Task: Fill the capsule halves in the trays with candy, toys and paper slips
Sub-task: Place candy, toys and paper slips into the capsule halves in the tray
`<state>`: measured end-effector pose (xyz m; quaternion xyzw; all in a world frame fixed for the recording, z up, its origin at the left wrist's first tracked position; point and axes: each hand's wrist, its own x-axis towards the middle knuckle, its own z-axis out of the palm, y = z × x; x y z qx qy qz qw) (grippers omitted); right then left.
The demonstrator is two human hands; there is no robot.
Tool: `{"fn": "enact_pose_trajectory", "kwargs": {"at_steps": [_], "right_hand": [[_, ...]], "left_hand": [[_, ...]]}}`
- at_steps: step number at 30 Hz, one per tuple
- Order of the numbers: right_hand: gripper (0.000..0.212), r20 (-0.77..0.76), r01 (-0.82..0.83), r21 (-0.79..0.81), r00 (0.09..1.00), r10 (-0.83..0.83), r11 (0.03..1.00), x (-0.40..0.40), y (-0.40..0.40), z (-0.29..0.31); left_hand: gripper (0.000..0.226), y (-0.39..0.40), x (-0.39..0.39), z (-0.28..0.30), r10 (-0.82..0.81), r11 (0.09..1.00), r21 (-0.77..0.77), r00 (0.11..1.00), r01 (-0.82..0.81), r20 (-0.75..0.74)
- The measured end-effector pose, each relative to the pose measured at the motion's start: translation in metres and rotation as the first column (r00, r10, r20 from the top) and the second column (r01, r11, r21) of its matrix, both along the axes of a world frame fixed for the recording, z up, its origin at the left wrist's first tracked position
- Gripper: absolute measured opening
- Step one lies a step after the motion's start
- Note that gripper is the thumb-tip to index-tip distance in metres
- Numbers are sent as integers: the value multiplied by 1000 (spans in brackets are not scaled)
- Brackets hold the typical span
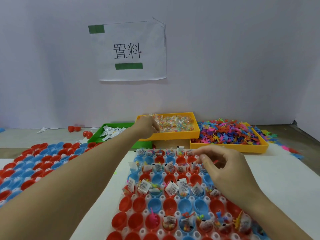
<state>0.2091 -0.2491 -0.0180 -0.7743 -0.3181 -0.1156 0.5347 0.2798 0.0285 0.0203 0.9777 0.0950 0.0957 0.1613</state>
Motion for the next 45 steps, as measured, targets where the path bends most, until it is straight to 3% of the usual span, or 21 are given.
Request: {"fn": "enact_pose_trajectory", "kwargs": {"at_steps": [5,10,16,23,29,33,37,40,45], "right_hand": [[27,7,-6,6,1000,6,1000,0,-1,1],[24,0,-6,-10,1000,6,1000,-1,0,2],[25,-2,-1,-25,1000,1,1000,-1,0,1],[23,-4,2,-47,1000,-2,999,-2,-1,2],[22,-5,6,-42,1000,-7,999,-3,0,3],[23,1,12,-55,1000,-12,998,-3,0,3],[24,3,11,-54,1000,-10,999,-5,-1,5],[22,-19,-13,-64,1000,12,998,-6,0,6],[17,-56,-87,-129,995,80,988,-12,5,5]], "left_hand": [[11,1,12,2,43,998,56,999,-42,-21],[31,-6,16,-3,69,996,49,998,-69,0],[12,-11,19,-1,74,992,100,997,-74,0],[9,-11,19,-2,67,996,66,998,-67,8],[6,-13,13,7,175,971,-195,966,-138,191],[15,-21,-4,14,298,857,-503,906,-114,301],[18,-34,-36,13,288,724,-690,908,2,305],[16,-45,-74,4,209,675,-733,931,84,299],[10,-64,-139,-12,-7,700,-686,963,198,271]]}}
